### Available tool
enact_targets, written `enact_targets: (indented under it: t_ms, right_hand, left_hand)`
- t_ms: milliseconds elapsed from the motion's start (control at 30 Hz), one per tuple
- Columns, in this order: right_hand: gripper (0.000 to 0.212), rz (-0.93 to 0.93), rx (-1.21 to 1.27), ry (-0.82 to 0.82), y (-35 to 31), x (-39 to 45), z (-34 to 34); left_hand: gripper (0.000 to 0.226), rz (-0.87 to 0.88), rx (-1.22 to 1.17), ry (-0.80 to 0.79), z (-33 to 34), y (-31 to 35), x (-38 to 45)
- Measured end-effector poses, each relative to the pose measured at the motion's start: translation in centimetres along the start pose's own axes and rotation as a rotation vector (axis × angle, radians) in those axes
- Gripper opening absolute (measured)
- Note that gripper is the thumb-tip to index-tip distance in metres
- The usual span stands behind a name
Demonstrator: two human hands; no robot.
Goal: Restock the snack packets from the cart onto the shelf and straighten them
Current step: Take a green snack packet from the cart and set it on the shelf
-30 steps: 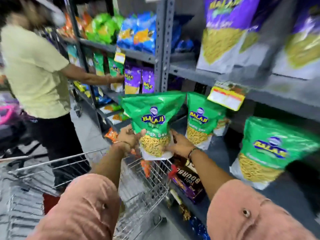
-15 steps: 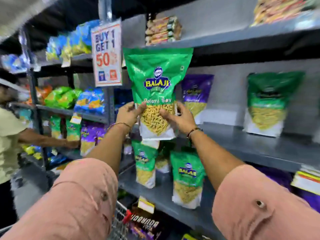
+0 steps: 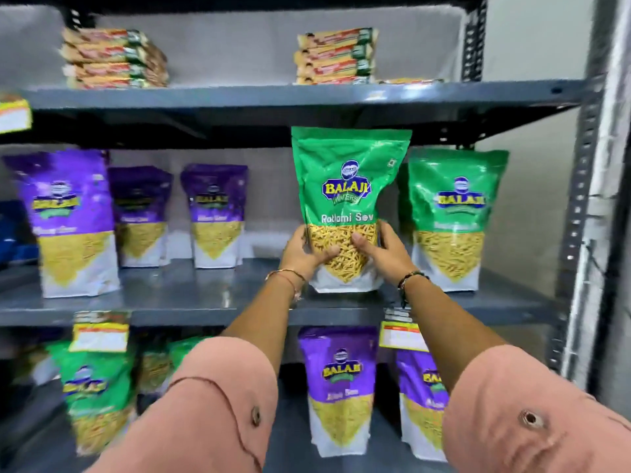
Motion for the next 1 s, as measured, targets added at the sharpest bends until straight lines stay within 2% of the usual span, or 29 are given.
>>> enact_targets:
  t_ms: [100,167,367,467,600,667,733,867,1000]
  right_hand:
    - [0.080,0.075,-0.078,0.019,2.6,0.1,-3.2]
    - [0.085,0.118,-0.102,0.017,4.0,0.0,-4.3]
    - [0.080,0.114,-0.076,0.006,4.3,0.4,-3.8]
    - [0.081,-0.002,-0.175,0.084,4.0,0.2,-2.6]
    - [0.078,-0.360,-0.496,0.398,1.1,-1.2,0.3]
    - [0.072,-0.583,-0.597,0.332,-0.8,-1.4,3.2]
    - [0.068,-0.702,-0.586,0.180,-2.1,-1.6,7.1]
    - [0.063,-0.715,-0.393,-0.049,-2.7,-3.2,16.0]
    - [0.062,-0.657,-0.292,-0.253,-1.4,-6.3,25.1]
  left_hand:
    - [0.052,-0.025,-0.026,-0.064,4.2,-1.9,1.0]
    - [0.051,-0.030,-0.017,-0.049,5.8,-3.0,1.2]
    - [0.060,-0.018,0.054,0.022,5.8,-3.6,1.6]
    - [0.065,-0.029,0.101,0.042,4.8,-3.2,1.0]
    - [0.081,-0.010,0.216,0.179,1.9,-2.4,0.1]
    - [0.074,0.027,0.268,0.275,-0.5,-1.9,-0.4]
    - [0.066,0.046,0.317,0.366,-3.8,-1.7,-1.2]
    - [0.056,-0.004,0.445,0.529,-12.2,-2.3,-4.8]
    - [0.052,-0.121,0.586,0.687,-21.2,-4.1,-11.9]
Point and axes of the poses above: each hand's wrist, its own x-axis towards the middle knuckle, its own z-axis out of the palm, y = z × x, the point moved 2 cm from there along x, towards the middle knuckle, and after that the axes turned 9 degrees about x, right-handed, at the moved point
